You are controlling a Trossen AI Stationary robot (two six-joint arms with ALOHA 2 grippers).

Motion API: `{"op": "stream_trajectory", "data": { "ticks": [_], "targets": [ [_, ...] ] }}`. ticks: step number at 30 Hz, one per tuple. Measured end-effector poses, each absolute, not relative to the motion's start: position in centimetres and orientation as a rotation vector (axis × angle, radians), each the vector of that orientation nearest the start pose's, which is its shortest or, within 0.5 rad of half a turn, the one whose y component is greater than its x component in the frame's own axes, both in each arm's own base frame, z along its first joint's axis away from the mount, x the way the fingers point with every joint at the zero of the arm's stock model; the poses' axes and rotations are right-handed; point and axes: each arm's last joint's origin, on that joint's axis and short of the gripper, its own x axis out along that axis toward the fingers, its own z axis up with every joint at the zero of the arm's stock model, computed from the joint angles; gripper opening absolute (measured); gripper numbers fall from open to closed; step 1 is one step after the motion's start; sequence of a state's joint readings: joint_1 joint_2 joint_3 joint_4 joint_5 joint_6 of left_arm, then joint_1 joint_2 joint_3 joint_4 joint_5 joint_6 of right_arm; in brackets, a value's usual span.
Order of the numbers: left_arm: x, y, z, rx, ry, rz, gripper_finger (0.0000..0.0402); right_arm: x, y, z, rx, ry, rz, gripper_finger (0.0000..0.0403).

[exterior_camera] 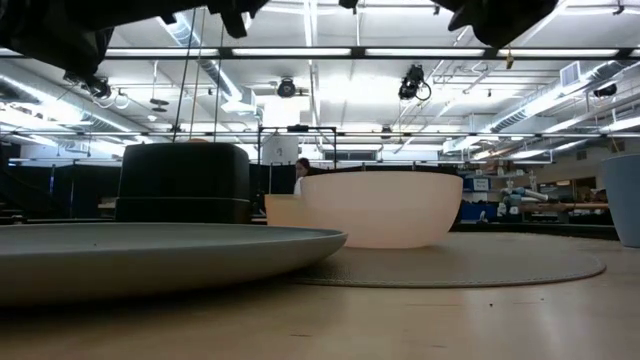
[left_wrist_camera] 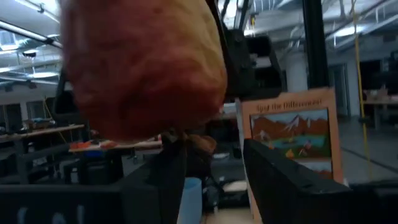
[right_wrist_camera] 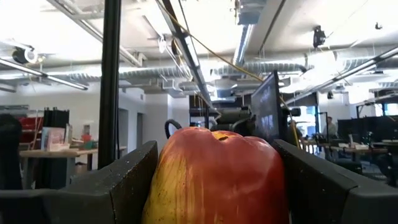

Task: Arrange a breakfast setting
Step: Put the red apple from the orange bin to the top left of the brown table mat

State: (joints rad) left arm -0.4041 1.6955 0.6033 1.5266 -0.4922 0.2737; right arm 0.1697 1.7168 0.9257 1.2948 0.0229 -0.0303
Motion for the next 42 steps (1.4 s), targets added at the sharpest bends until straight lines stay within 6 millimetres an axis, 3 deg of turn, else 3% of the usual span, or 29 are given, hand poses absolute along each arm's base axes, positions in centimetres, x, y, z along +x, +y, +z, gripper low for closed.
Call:
{"op": "stream_trajectory", "data": {
  "ticks": [9, 21, 27, 30, 42],
  "targets": [
    [28.5, -10.2, 21.8, 0.051, -0.405, 0.153, 0.0131, 35.2, 6.0, 28.2, 0.019, -0.533, 0.149, 0.0306],
    [28.8, -9.3, 21.8, -0.038, -0.414, 0.166, 0.0123, 35.2, 6.0, 28.2, -0.014, -0.535, 0.132, 0.0306],
    [28.7, -9.5, 21.8, -0.047, -0.415, 0.157, 0.0059, 35.2, 6.0, 28.2, -0.03, -0.535, 0.127, 0.0309],
    [28.6, -9.8, 21.8, -0.031, -0.412, 0.154, 0.0018, 35.2, 6.0, 28.2, -0.031, -0.535, 0.13, 0.0323],
    [28.5, -10.3, 21.5, 0.003, -0.371, 0.186, 0.0018, 35.2, 6.3, 28.1, -0.046, -0.512, 0.04, 0.0396]
  ]
}}
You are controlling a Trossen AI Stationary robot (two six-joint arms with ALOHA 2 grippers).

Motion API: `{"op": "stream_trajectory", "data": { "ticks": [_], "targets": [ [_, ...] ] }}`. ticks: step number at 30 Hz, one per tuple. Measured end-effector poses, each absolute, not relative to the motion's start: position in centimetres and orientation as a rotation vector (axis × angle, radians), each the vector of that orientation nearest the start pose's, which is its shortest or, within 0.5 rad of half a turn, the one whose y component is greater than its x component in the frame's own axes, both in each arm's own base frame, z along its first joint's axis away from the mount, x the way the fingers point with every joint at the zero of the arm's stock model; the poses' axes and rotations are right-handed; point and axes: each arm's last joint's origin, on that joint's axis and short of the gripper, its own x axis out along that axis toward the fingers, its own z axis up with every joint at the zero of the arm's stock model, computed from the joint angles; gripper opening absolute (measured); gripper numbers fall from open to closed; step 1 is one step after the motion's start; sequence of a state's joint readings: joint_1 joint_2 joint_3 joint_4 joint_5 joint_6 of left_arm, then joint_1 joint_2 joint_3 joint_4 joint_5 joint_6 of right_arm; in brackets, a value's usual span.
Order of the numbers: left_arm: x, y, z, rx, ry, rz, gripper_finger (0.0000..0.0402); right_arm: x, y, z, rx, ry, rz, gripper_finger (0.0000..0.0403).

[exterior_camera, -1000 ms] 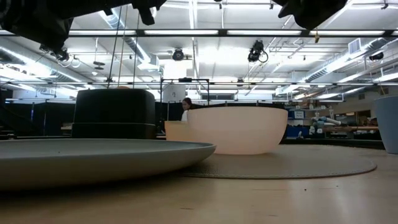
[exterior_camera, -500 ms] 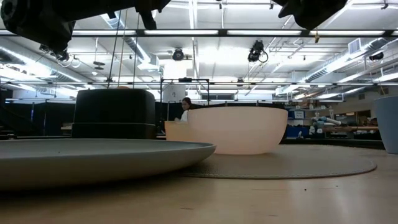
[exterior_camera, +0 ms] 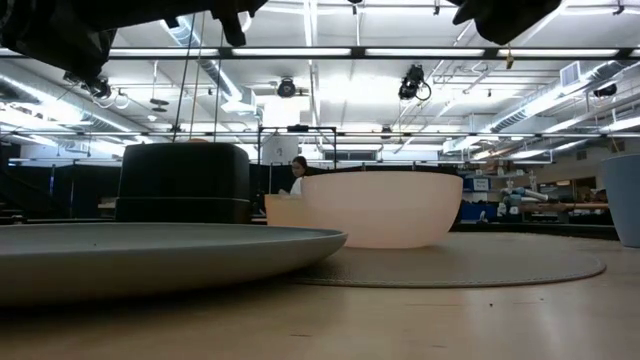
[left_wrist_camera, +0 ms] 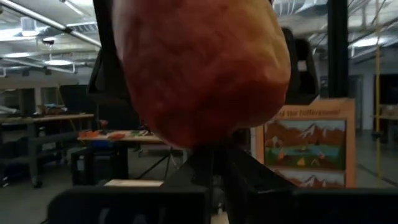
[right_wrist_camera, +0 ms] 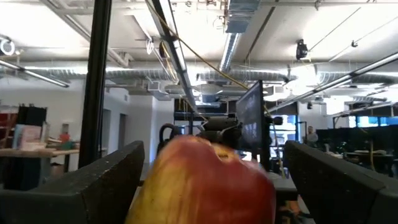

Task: Arrange a breakfast setting
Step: Put the red apple from the orange bin to the top left of the brown table mat

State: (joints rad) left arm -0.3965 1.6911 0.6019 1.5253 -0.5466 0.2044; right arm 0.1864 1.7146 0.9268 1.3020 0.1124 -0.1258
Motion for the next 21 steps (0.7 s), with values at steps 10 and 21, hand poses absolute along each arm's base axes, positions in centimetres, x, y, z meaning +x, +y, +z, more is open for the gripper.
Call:
{"op": "stream_trajectory", "data": {
  "ticks": [10, 21],
  "targets": [
    [26.6, -11.0, 23.3, 0.044, -0.164, 0.287, 0.0018, 33.3, 6.4, 31.0, -0.099, -0.445, -0.007, 0.0399],
    [22.8, -9.2, 26.0, 0.028, 0.068, 0.34, 0.0018, 29.9, 6.5, 33.1, -0.143, -0.169, -0.058, 0.0399]
  ]
}}
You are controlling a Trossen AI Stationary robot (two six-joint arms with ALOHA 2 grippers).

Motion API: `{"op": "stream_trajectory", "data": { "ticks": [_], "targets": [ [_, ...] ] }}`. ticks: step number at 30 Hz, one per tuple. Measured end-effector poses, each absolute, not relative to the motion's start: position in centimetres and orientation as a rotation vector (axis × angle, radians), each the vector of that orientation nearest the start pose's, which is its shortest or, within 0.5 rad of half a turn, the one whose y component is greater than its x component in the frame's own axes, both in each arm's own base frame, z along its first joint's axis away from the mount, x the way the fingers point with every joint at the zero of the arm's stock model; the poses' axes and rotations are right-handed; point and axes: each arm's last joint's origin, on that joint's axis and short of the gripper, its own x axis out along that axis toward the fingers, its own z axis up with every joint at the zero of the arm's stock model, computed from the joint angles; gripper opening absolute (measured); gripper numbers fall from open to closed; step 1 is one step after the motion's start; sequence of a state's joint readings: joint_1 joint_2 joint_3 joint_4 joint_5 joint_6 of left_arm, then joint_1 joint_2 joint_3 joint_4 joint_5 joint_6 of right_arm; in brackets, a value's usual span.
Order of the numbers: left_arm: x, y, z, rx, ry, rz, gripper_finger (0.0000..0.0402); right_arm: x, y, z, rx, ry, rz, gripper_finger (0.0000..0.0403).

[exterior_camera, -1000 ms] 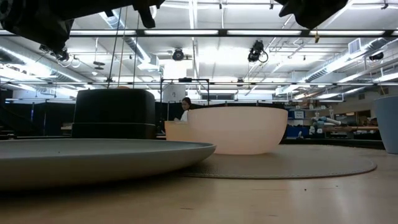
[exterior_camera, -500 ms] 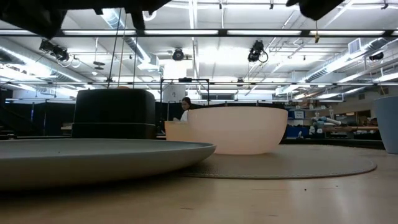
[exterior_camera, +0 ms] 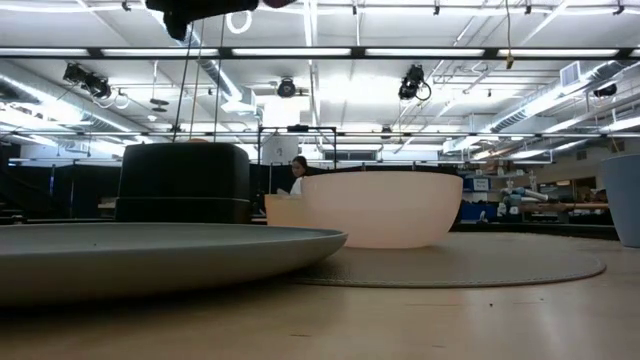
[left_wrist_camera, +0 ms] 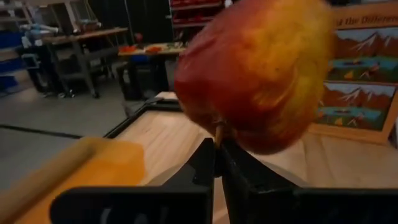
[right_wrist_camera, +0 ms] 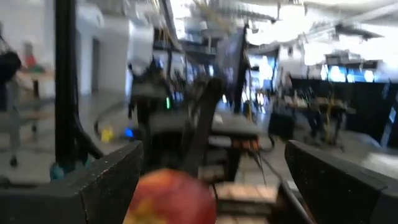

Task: Arrange a breakfast setting
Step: Put the red apple from the orange bin to the top left of the brown table mat

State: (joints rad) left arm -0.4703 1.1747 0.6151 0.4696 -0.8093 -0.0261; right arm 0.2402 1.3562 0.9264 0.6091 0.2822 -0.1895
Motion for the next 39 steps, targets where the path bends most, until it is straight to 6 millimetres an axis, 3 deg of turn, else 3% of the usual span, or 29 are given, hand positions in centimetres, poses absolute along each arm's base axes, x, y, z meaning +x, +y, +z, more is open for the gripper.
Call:
{"op": "stream_trajectory", "data": {
  "ticks": [10, 16, 26, 33, 39],
  "targets": [
    [22.7, -6.9, 30.5, 0.12, 0.428, 0.383, 0.0018, 26.3, 5.9, 33.3, -0.237, 0.1, -0.106, 0.0399],
    [22.9, -5.0, 31.4, 0.156, 0.664, 0.387, 0.0018, 25.1, 5.6, 32.5, -0.356, 0.256, -0.111, 0.0399],
    [25.4, -1.6, 27.5, 0.202, 1.079, 0.362, 0.0018, 25.5, 5.7, 30.3, -0.603, 0.426, -0.039, 0.0399],
    [28.2, -0.2, 23.4, 0.251, 1.259, 0.318, 0.0018, 26.5, 5.6, 28.5, -0.644, 0.526, -0.044, 0.0399],
    [30.3, -0.1, 21.8, 0.341, 1.308, 0.269, 0.0019, 27.8, 5.4, 26.7, -0.661, 0.602, -0.047, 0.0399]
  ]
}}
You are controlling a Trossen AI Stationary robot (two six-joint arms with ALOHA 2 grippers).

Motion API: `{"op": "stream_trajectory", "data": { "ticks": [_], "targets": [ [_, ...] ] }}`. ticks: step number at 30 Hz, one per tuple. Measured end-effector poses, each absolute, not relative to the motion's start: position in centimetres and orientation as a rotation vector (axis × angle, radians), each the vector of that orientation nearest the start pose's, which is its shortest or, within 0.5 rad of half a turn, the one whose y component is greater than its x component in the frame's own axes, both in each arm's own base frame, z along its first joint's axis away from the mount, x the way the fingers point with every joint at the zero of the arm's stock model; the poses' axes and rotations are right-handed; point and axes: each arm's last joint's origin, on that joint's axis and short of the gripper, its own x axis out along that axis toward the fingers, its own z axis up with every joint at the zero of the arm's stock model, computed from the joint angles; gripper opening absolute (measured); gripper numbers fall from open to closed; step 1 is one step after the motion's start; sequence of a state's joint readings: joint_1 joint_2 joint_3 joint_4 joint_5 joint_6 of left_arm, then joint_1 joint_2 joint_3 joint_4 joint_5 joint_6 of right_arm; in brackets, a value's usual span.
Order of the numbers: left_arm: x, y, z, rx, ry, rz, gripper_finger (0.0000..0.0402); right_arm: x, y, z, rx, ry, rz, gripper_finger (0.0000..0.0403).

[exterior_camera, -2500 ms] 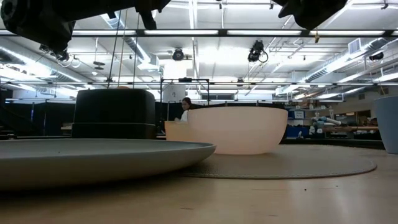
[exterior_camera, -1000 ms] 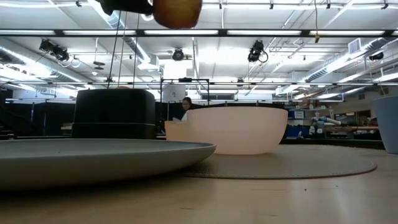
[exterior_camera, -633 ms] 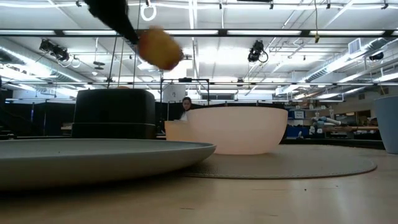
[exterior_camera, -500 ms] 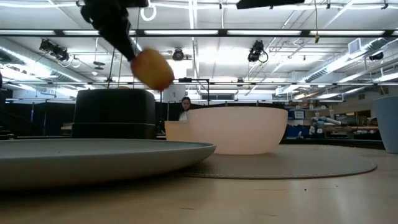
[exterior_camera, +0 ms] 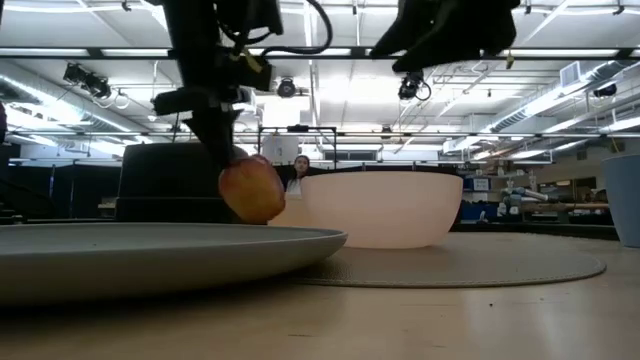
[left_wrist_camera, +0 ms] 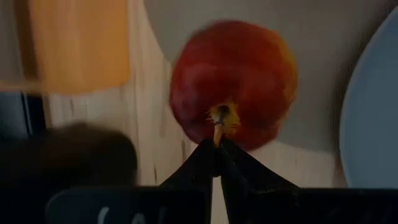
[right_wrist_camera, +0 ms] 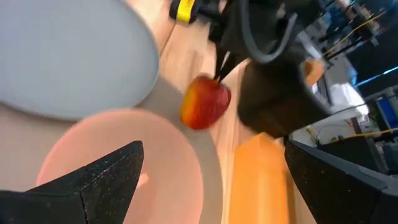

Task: Arrange a breakfast setting
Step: Put the red apple from the orange bin to the top left of the brown table mat

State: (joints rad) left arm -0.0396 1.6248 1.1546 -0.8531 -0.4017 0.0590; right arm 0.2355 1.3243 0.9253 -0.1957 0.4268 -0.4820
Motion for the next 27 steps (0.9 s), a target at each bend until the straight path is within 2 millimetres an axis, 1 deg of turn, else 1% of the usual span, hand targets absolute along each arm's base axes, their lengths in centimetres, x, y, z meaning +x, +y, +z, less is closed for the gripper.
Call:
{"op": "stream_trajectory", "data": {
  "ticks": [3, 8, 14, 17, 20, 27],
  "targets": [
    [31.3, 0.0, 21.3, 0.36, 1.343, 0.25, 0.0019, 28.5, 5.3, 25.7, -0.667, 0.631, -0.05, 0.0399],
    [32.6, 1.5, 21.7, 0.301, 1.366, 0.253, 0.002, 29.4, 5.5, 24.9, -0.661, 0.621, -0.056, 0.0399],
    [32.6, 3.7, 22.8, 0.265, 1.458, 0.278, 0.002, 30.0, 5.6, 24.6, -0.654, 0.607, -0.056, 0.0399],
    [32.5, 4.5, 22.8, 0.215, 1.505, 0.259, 0.002, 30.2, 5.4, 24.3, -0.65, 0.614, -0.063, 0.0399],
    [32.4, 5.0, 22.4, 0.168, 1.533, 0.229, 0.002, 30.4, 5.3, 24.1, -0.649, 0.619, -0.067, 0.0399],
    [32.8, 5.1, 22.2, 0.164, 1.508, 0.225, 0.002, 30.8, 5.4, 23.3, -0.652, 0.632, -0.064, 0.0399]
  ]
}}
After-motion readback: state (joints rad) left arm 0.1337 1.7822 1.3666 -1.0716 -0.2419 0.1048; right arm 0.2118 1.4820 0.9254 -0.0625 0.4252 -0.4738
